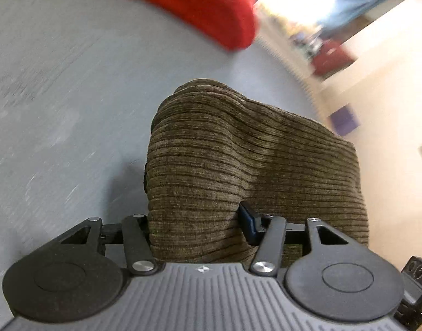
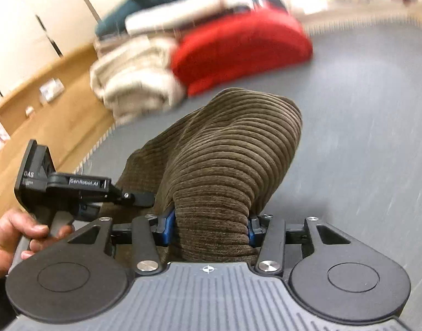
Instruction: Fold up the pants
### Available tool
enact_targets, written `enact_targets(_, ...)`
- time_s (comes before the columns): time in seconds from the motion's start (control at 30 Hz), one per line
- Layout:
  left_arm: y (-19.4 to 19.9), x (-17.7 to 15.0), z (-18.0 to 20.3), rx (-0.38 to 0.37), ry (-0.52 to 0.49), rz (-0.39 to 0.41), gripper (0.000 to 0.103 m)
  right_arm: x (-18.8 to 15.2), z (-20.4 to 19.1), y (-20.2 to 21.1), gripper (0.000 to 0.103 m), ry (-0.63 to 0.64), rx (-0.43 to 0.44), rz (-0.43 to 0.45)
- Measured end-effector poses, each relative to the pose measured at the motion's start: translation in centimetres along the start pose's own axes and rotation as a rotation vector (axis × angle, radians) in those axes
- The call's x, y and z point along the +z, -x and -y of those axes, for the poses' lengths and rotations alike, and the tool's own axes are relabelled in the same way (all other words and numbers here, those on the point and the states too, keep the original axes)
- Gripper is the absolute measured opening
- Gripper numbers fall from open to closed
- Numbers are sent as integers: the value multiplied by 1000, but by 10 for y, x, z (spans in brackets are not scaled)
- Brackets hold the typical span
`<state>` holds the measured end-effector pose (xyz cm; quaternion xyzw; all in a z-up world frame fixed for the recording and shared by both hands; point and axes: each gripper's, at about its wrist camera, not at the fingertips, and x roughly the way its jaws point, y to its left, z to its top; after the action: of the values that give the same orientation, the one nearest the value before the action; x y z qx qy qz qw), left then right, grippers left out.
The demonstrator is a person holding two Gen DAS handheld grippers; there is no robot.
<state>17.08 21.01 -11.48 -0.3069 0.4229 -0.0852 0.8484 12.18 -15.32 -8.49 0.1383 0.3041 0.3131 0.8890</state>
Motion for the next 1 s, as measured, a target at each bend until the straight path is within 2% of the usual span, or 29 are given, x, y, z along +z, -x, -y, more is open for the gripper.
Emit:
enact_targets(0.03, 0, 1, 6, -7, -10, 29, 68, 5, 6, 3, 49, 5, -11, 22)
enact_targets(0.07, -1, 1, 12, 24, -35, 62, 76, 9, 14, 4, 50, -3, -29, 35)
enact_targets(0.1, -2, 0, 19, 99, -71, 94, 81, 12, 22, 4, 56, -9, -68, 37)
enact_targets(0.13, -5, -3, 26, 230, -122, 119, 87, 12, 30, 0, 65, -10, -147, 26)
enact_targets(0.2, -17, -10, 36, 445, -225, 110, 87, 6, 44, -13, 74, -39, -366, -10)
enact_targets(0.23, -20, -13, 41, 479, -263, 112, 85, 1, 52, -19, 73, -58, -468, -50)
enact_targets(0.27, -20, -16, 45, 459, -276, 118, 83, -2, 54, -24, 72, -77, -502, -77)
enact_targets(0.3, -18, -17, 50, 411, -287, 123, 81, -5, 58, -22, 71, -109, -496, -85)
enact_targets(0.37, -21, -24, 59, 346, -345, 116, 72, -8, 56, -17, 71, -121, -438, -79)
enact_targets(0.4, -28, -30, 63, 352, -394, 80, 73, -9, 51, -17, 70, -87, -420, -84)
enact_targets(0.43, -40, -37, 65, 382, -446, 12, 73, -13, 46, -19, 70, -36, -412, -110)
enact_targets(0.47, -61, -46, 65, 424, -496, -93, 72, -18, 48, -23, 70, -6, -413, -160)
enact_targets(0.5, -80, -59, 60, 475, -551, -212, 73, -24, 47, -37, 70, 8, -432, -248)
enact_targets(0.53, -86, -70, 58, 506, -595, -255, 73, -32, 50, -45, 70, 14, -450, -306)
enact_targets(0.6, -83, -79, 73, 539, -689, -216, 71, -41, 50, -44, 70, 43, -463, -302)
enact_targets(0.7, -64, -86, 83, 500, -697, -143, 71, -43, 42, -29, 70, 74, -467, -239)
enact_targets(0.77, -70, -96, 82, 494, -710, -191, 81, -50, 53, -28, 70, 43, -476, -292)
enact_targets(0.83, -73, -114, 75, 541, -784, -297, 81, -50, 57, -18, 72, 4, -467, -300)
enact_targets(0.87, -71, -120, 76, 583, -823, -319, 81, -47, 56, -10, 71, 10, -470, -300)
enact_targets(0.9, -63, -122, 80, 612, -840, -293, 81, -44, 53, 1, 71, 31, -475, -279)
enact_targets(0.93, -52, -120, 87, 605, -825, -241, 81, -41, 48, 12, 71, 60, -479, -246)
enact_targets(1.0, -14, -107, 101, 530, -713, -108, 86, -36, 32, 41, 71, 118, -492, -177)
